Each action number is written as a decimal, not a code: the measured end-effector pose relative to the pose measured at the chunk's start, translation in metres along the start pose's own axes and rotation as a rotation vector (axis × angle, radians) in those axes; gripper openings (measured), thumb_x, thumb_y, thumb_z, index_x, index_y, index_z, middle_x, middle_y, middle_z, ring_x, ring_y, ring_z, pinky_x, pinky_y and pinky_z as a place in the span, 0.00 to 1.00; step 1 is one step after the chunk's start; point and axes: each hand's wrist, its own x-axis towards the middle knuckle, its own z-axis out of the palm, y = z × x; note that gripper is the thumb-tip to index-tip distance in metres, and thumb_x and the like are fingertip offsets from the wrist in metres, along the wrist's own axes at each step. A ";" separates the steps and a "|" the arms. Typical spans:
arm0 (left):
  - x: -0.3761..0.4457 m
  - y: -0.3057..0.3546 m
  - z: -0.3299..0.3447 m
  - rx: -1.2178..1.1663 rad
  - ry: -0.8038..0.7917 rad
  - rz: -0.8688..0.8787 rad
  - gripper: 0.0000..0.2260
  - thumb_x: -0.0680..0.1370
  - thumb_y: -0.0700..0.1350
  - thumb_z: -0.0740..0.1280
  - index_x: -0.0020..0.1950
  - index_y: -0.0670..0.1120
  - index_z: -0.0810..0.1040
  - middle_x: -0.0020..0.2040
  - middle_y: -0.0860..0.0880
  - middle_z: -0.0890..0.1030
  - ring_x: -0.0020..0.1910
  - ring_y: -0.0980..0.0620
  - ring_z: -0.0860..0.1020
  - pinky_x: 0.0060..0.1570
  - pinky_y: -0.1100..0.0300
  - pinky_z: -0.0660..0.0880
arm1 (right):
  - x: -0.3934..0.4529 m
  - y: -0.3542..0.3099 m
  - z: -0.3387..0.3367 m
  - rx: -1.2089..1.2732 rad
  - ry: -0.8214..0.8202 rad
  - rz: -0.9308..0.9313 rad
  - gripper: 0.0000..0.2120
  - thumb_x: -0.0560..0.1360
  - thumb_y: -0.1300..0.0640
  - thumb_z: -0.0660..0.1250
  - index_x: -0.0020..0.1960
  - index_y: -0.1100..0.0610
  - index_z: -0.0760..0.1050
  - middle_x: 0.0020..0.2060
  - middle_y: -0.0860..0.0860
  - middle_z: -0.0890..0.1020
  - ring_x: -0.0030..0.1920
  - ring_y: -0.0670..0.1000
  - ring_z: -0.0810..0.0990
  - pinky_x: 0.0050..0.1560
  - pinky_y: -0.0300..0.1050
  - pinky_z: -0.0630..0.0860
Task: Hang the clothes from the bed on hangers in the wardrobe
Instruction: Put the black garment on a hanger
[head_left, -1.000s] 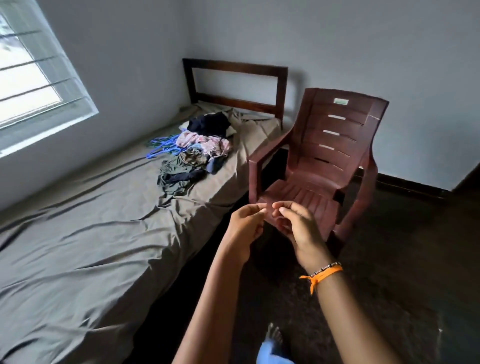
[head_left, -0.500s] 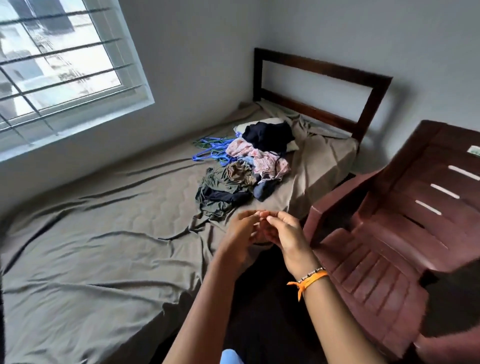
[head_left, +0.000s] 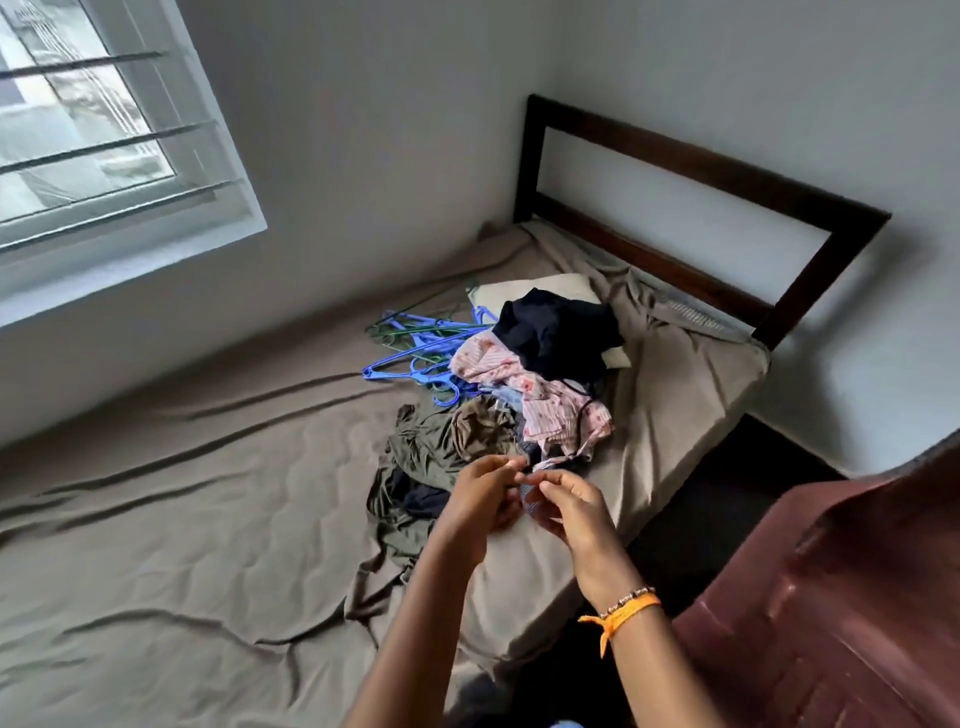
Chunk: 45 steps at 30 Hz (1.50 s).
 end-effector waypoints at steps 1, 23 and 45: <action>0.016 0.004 0.000 0.016 -0.001 -0.020 0.05 0.79 0.41 0.63 0.44 0.45 0.76 0.36 0.48 0.73 0.33 0.55 0.69 0.32 0.66 0.65 | 0.016 -0.003 0.001 0.004 0.005 0.016 0.14 0.78 0.69 0.55 0.41 0.59 0.76 0.34 0.51 0.80 0.28 0.39 0.77 0.30 0.29 0.69; 0.256 0.042 0.010 0.099 0.223 -0.268 0.09 0.81 0.38 0.60 0.44 0.46 0.76 0.34 0.51 0.74 0.30 0.57 0.69 0.26 0.72 0.66 | 0.432 -0.021 -0.040 -0.857 -0.048 0.233 0.21 0.76 0.53 0.66 0.69 0.52 0.71 0.76 0.59 0.51 0.74 0.60 0.54 0.72 0.44 0.53; 0.215 0.225 0.081 1.077 0.201 0.766 0.12 0.66 0.47 0.75 0.43 0.44 0.76 0.38 0.46 0.80 0.44 0.41 0.76 0.45 0.53 0.68 | 0.261 -0.203 -0.044 -0.528 -0.053 -0.822 0.23 0.63 0.64 0.65 0.55 0.54 0.63 0.46 0.48 0.73 0.46 0.43 0.74 0.49 0.34 0.70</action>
